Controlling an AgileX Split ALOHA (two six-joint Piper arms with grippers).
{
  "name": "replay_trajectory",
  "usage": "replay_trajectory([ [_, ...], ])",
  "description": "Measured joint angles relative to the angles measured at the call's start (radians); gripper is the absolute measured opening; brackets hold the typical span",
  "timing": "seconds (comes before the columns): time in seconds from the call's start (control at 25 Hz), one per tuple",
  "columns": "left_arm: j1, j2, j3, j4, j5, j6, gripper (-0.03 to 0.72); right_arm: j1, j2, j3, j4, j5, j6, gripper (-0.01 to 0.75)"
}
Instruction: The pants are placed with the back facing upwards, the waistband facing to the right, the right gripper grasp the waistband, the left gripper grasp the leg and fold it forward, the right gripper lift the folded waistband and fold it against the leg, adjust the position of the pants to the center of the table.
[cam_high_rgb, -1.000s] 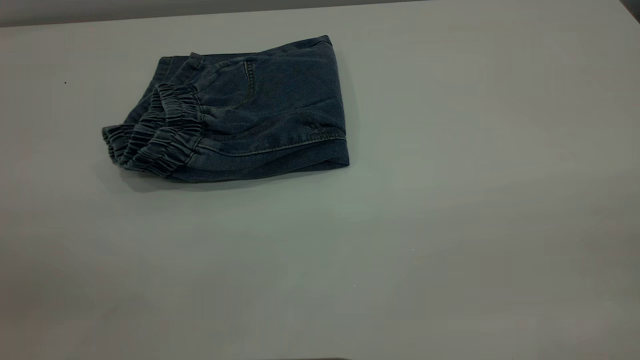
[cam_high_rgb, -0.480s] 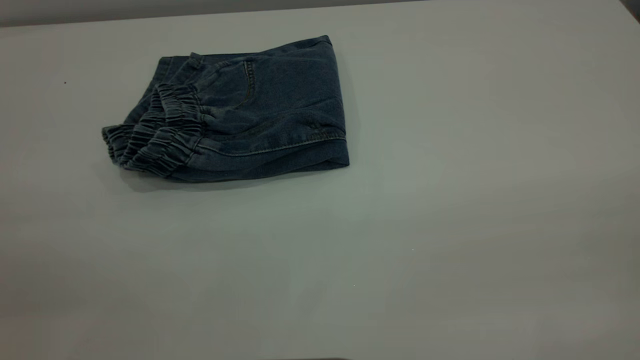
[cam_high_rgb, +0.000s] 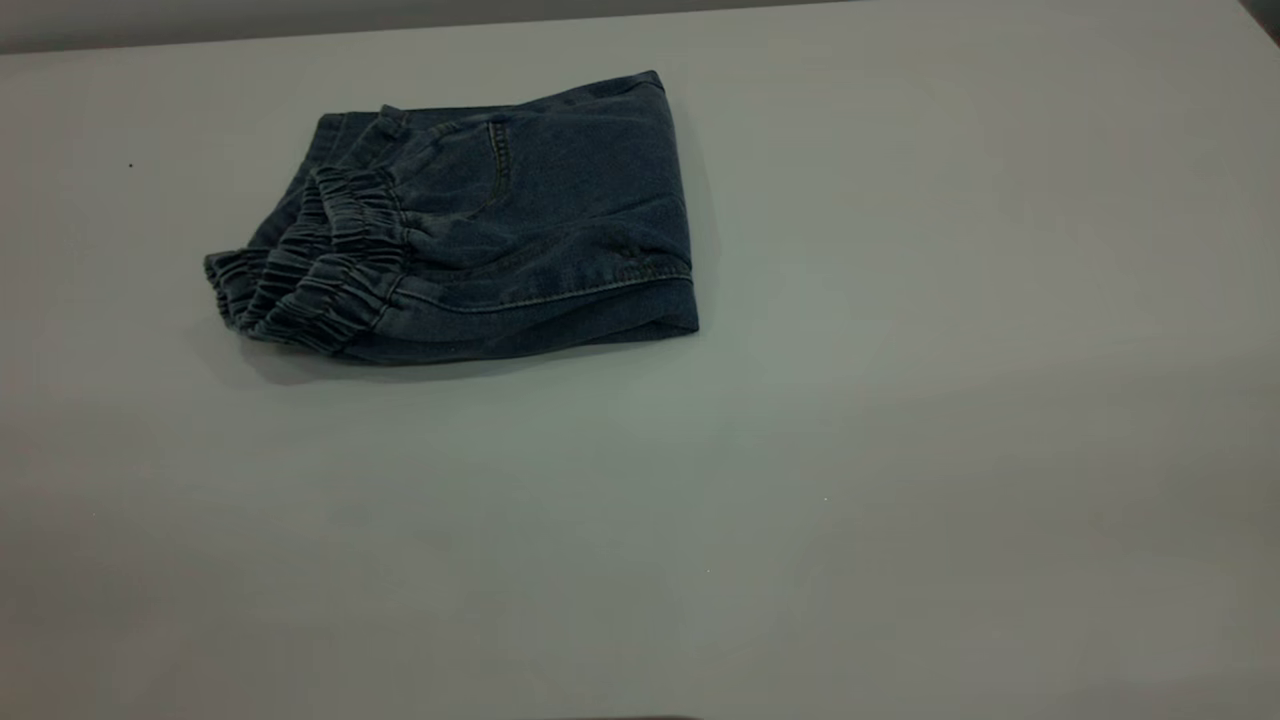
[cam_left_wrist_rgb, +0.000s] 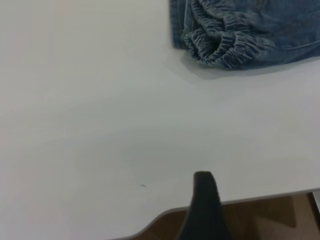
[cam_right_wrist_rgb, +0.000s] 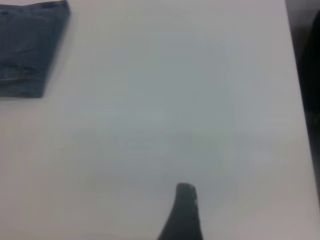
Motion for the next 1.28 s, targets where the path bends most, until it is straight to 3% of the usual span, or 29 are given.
replay_trajectory([
  [0.84, 0.000, 0.000, 0.000, 0.000, 0.003, 0.000, 0.506, -0.007, 0.000, 0.000, -0.001, 0.000, -0.001, 0.552],
  [1.28, 0.000, 0.000, 0.000, 0.000, 0.003, 0.000, 0.506, -0.007, 0.000, 0.000, -0.087, -0.001, 0.098, 0.552],
])
